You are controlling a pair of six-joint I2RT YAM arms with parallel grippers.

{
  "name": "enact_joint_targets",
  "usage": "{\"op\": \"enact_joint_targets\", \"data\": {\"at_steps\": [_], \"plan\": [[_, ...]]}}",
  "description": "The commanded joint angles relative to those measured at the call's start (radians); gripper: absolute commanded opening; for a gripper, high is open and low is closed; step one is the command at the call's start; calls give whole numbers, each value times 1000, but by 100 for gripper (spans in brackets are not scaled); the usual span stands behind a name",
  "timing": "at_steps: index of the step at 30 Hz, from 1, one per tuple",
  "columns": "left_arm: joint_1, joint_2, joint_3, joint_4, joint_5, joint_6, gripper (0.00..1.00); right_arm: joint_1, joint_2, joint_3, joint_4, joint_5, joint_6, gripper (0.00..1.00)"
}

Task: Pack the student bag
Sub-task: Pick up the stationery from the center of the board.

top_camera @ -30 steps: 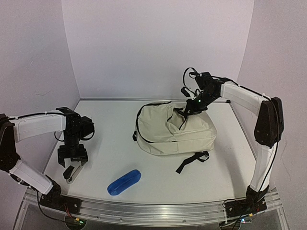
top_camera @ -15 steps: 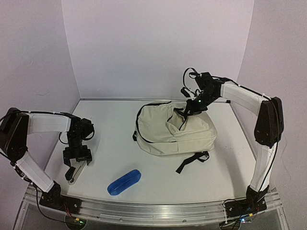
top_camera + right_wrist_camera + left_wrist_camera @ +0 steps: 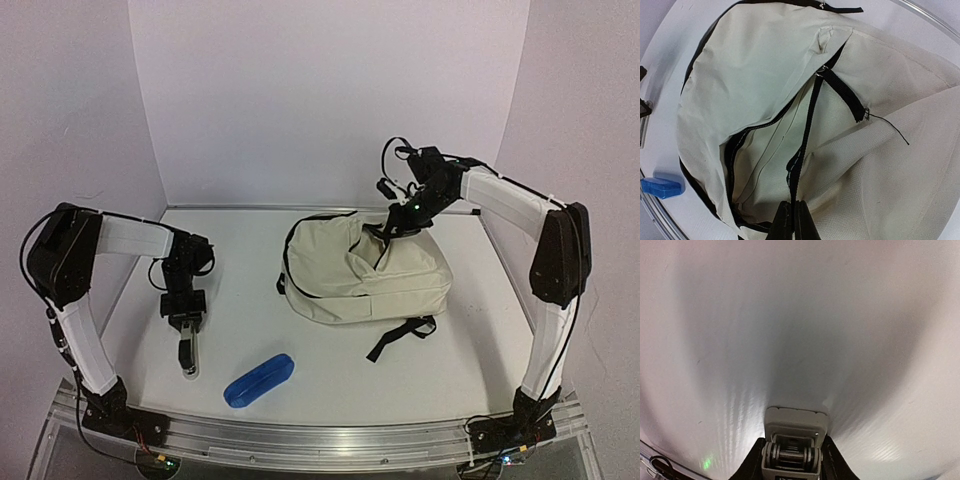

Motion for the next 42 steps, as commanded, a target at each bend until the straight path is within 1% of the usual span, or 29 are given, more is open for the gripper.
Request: {"op": "enact_joint_targets", "data": {"at_steps": [1, 3, 5, 6, 8, 10, 12, 13, 16, 19, 21, 26, 28, 30, 34, 35, 42], "plan": [[18, 183, 216, 139, 36, 49, 23, -8, 11, 66, -23, -5, -14, 0], [27, 264, 331, 124, 39, 67, 22, -7, 17, 79, -25, -2, -15, 0], [31, 319, 427, 93, 29, 82, 25, -7, 20, 88, -28, -4, -15, 0], [34, 339, 466, 78, 25, 87, 29, -7, 20, 92, -30, -6, -15, 0], [37, 358, 517, 45, 24, 90, 45, -8, 22, 98, -30, -9, -14, 0], [37, 357, 536, -5, 35, 76, 60, -7, 22, 101, -31, -8, -15, 0], [33, 329, 518, -43, 49, 43, 67, -7, 20, 101, -30, -7, -16, 0], [30, 306, 499, -57, 50, 24, 68, -7, 19, 101, -30, -6, -16, 0], [15, 241, 435, -73, 56, -17, 69, -7, 18, 98, -28, -8, -16, 0], [-17, 236, 410, -86, 47, -21, 69, -8, 22, 98, -27, -13, -11, 0], [-32, 249, 394, -62, 56, -18, 69, -7, 26, 98, -27, -16, -10, 0], [-34, 295, 385, 3, 105, -33, 66, -7, 29, 105, -29, -11, -12, 0], [-35, 315, 382, 19, 133, -42, 63, -7, 29, 106, -29, -10, -12, 0], [-35, 317, 359, 45, 160, -54, 55, -8, 27, 107, -29, -10, -13, 0], [-35, 297, 341, 55, 156, -65, 33, -7, 26, 109, -29, -11, -15, 0], [-34, 289, 350, 50, 152, -65, 30, -7, 26, 109, -29, -14, -15, 0], [-35, 246, 514, -3, 140, -30, 14, -8, 29, 127, -29, -45, -4, 0]]}}
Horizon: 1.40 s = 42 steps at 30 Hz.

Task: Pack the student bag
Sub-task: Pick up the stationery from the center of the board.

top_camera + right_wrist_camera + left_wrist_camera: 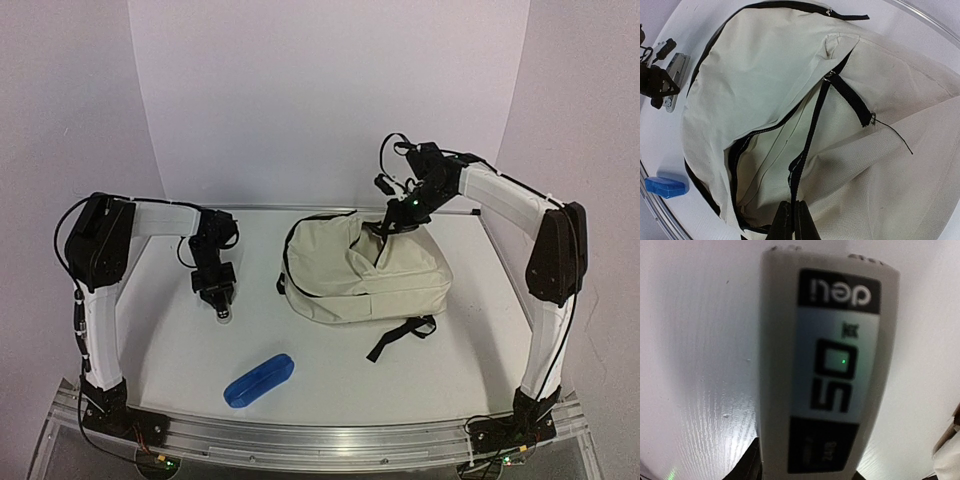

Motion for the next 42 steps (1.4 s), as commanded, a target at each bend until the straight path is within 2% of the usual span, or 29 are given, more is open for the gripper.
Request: {"op": "enact_joint_targets", "data": {"at_steps": [1, 8, 13, 17, 19, 21, 24, 28, 35, 42], "plan": [[-7, -35, 139, 8, 27, 22, 13, -8, 1, 64, 6, -26, 4, 0], [-7, -74, 320, 36, 100, 88, 6, -7, -4, 64, 8, -36, 6, 0], [-14, -89, 385, 175, 230, 102, 3, -8, -2, 66, 9, -42, 8, 0], [-16, -48, 459, 130, 233, 113, 1, -8, 0, 68, 8, -40, 5, 0], [-16, -46, 457, 89, 191, 118, 5, -7, -1, 70, 8, -42, 3, 0], [-17, -47, 437, 61, 136, 124, 14, -8, -3, 70, 9, -42, 1, 0], [-19, -39, 419, 27, 97, 130, 6, -7, -4, 69, 9, -42, 1, 0], [-18, -112, 340, 136, 125, 106, 0, -8, -9, 68, 9, -38, -6, 0], [-20, -272, 283, 293, 306, 123, 0, -7, -15, 56, 10, -53, -9, 0], [-56, -302, 301, 357, 509, 164, 0, -8, -24, 47, 12, -50, -6, 0]]}}
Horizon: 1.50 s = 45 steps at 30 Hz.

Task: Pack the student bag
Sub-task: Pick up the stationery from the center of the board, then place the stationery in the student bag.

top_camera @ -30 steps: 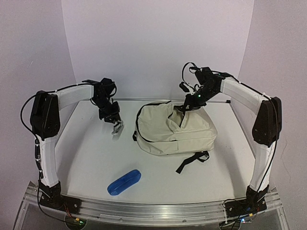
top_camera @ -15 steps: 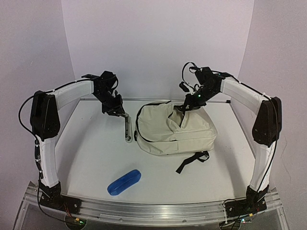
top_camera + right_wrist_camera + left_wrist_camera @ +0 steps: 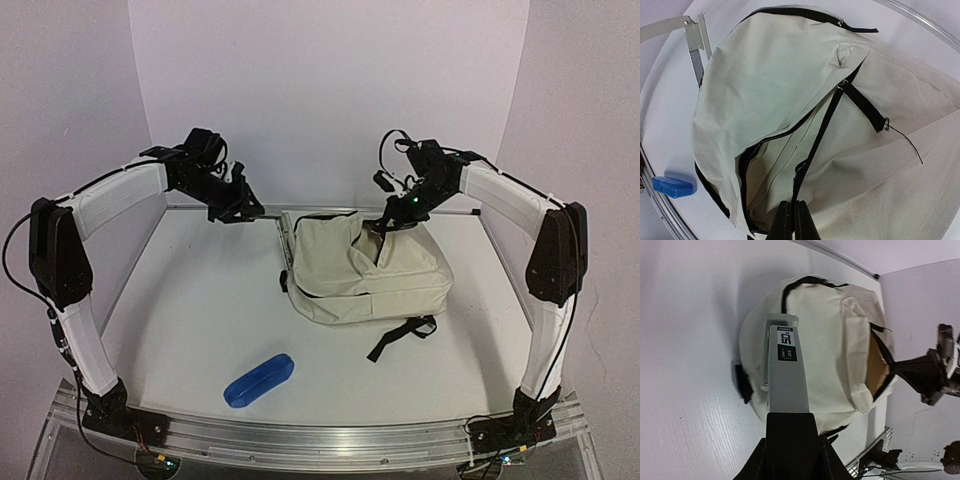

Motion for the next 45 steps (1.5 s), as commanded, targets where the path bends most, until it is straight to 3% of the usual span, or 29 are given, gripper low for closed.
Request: {"op": "enact_joint_targets", "data": {"at_steps": [1, 18, 28, 45], "plan": [[-39, -60, 46, 171, 212, 34, 0, -7, -24, 26, 14, -13, -5, 0], [-113, 109, 300, 303, 492, -45, 0, -8, -62, -13, 17, 5, -11, 0], [-145, 156, 152, 507, 564, -172, 0, -15, -74, 3, 20, 41, -16, 0], [-148, 392, 169, 663, 647, -287, 0, -16, -130, -60, 50, -7, -35, 0]]}}
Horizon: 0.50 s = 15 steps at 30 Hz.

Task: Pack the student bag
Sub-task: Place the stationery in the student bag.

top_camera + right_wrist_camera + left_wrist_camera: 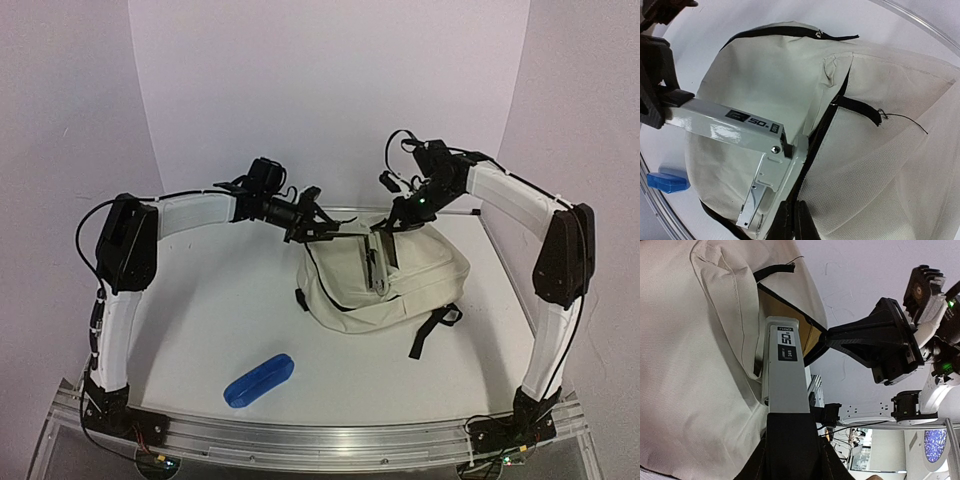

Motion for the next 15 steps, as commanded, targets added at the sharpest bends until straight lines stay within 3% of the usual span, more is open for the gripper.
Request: {"op": "enact_joint_targets", "data": {"at_steps": [1, 10, 15], "plan": [[-4, 4, 20, 171, 85, -69, 0, -4, -84, -12, 50, -35, -9, 0], [-23, 114, 93, 354, 82, -225, 0, 5, -79, -34, 70, -80, -5, 0], [-18, 126, 46, 560, -92, -343, 0, 6, -93, -69, 68, -90, -9, 0]]}}
